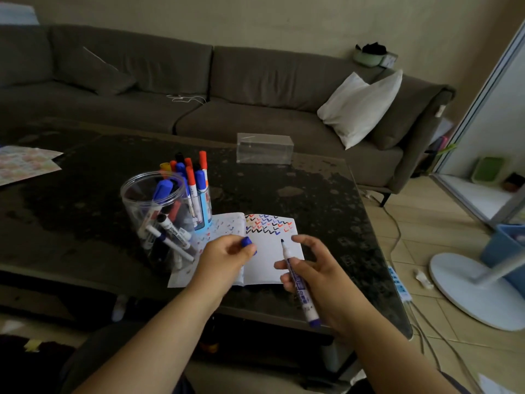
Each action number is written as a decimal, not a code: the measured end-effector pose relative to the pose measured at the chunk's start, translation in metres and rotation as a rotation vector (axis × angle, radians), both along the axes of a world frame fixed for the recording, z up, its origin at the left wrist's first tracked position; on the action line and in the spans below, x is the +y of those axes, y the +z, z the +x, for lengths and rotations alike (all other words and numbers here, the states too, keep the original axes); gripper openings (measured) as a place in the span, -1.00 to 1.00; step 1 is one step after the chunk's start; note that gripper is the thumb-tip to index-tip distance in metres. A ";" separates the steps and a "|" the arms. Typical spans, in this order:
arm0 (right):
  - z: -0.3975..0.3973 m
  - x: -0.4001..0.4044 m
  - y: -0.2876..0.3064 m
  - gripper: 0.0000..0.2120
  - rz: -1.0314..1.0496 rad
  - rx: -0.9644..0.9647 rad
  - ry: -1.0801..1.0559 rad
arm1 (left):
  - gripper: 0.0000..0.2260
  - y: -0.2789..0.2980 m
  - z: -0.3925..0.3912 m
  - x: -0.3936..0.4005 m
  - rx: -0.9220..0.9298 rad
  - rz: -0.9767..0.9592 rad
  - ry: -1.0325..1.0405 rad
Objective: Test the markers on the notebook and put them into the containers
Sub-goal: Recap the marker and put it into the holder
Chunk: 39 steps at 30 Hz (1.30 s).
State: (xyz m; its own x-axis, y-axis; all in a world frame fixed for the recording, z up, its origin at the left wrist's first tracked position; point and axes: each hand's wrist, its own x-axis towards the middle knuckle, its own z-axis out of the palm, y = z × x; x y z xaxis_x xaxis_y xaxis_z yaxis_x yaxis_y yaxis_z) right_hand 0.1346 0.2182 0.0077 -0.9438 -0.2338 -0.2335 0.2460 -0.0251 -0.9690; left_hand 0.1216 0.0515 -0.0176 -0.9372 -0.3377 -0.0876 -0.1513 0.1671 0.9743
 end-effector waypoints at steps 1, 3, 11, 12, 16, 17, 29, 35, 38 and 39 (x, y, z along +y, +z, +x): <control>-0.003 0.000 0.001 -0.81 -0.071 -0.031 -0.023 | -0.92 -0.003 -0.001 0.001 -0.002 -0.063 -0.023; -0.012 0.001 -0.001 -0.79 -0.203 -0.129 -0.070 | -0.93 -0.007 -0.004 0.003 -0.017 -0.220 -0.075; -0.066 0.003 -0.032 -0.81 -0.138 -0.098 -0.179 | -0.89 -0.025 -0.026 0.001 0.017 -0.512 -0.210; -0.073 0.003 -0.035 -0.78 -0.013 -0.039 -0.192 | -0.89 -0.028 -0.030 0.001 0.031 -0.537 -0.222; -0.103 -0.003 -0.044 -0.73 0.304 0.136 -0.268 | -0.89 -0.040 -0.045 0.002 0.059 -0.646 -0.317; -0.111 -0.004 -0.047 -0.75 0.366 0.162 -0.271 | -0.89 -0.044 -0.049 0.004 0.067 -0.668 -0.347; -0.157 -0.010 -0.087 -0.91 0.486 0.240 -0.278 | -0.80 -0.076 -0.062 0.011 0.200 -0.800 -0.343; -0.159 -0.009 -0.092 -0.92 0.521 0.249 -0.225 | -0.84 -0.083 -0.063 0.010 0.243 -0.791 -0.350; -0.160 -0.010 -0.094 -0.91 0.534 0.250 -0.208 | -0.84 -0.083 -0.063 0.009 0.250 -0.782 -0.342; -0.160 -0.010 -0.094 -0.91 0.531 0.246 -0.205 | -0.83 -0.084 -0.064 0.009 0.255 -0.780 -0.340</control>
State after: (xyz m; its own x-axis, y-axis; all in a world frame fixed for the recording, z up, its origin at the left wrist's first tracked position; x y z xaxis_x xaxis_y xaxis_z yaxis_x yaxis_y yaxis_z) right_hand -0.0254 0.2081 -0.0859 -0.9982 0.0465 -0.0380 0.0549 0.4533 -0.8897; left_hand 0.0578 0.0607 -0.1012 -0.9571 0.0859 0.2766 0.2335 0.7940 0.5613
